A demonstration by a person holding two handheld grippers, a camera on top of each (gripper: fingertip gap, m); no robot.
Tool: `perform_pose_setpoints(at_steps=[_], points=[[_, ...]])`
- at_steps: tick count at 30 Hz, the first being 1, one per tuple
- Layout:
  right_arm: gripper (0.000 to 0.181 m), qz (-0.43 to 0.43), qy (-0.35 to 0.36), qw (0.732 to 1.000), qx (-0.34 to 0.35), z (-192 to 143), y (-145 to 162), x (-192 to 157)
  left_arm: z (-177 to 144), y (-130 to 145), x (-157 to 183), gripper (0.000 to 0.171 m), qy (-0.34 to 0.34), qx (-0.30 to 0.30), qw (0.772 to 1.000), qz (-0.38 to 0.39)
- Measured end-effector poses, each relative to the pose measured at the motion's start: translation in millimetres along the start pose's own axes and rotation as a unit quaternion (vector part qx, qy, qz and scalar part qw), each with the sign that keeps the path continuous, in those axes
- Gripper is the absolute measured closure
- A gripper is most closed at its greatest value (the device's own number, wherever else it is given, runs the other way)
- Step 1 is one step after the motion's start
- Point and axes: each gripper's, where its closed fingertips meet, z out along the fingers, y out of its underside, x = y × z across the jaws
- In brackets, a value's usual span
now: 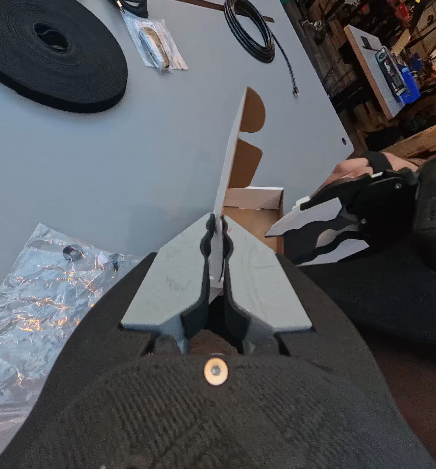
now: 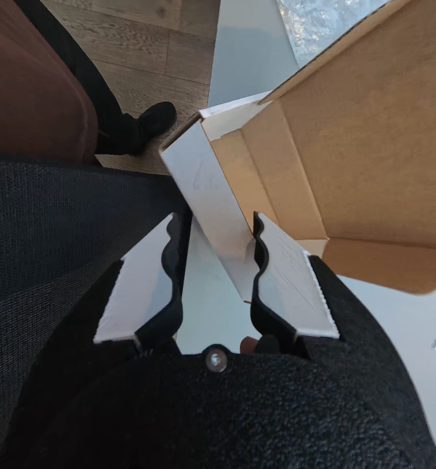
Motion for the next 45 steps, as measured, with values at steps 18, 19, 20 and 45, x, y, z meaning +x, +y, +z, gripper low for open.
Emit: perform_pose_setpoints(at_steps=[18, 19, 20, 45], points=[[0.163, -0.05, -0.003, 0.992, -0.118, 59, 19, -13, 21, -4, -41, 0.166, -0.029, -0.052, 0.998, 0.017], [0.163, -0.056, -0.004, 0.991, -0.122, 61, 18, -16, 23, -1, -51, 0.155, -0.036, -0.055, 0.998, -0.022], [0.164, -0.058, -0.004, 0.991, -0.123, 62, 17, -17, 23, 0, -56, 0.143, -0.037, -0.05, 0.997, -0.054], [0.167, -0.053, 0.064, 0.994, -0.07, 9, -10, -1, 21, 25, 52, 0.081, 0.085, -0.04, 0.994, 0.048]])
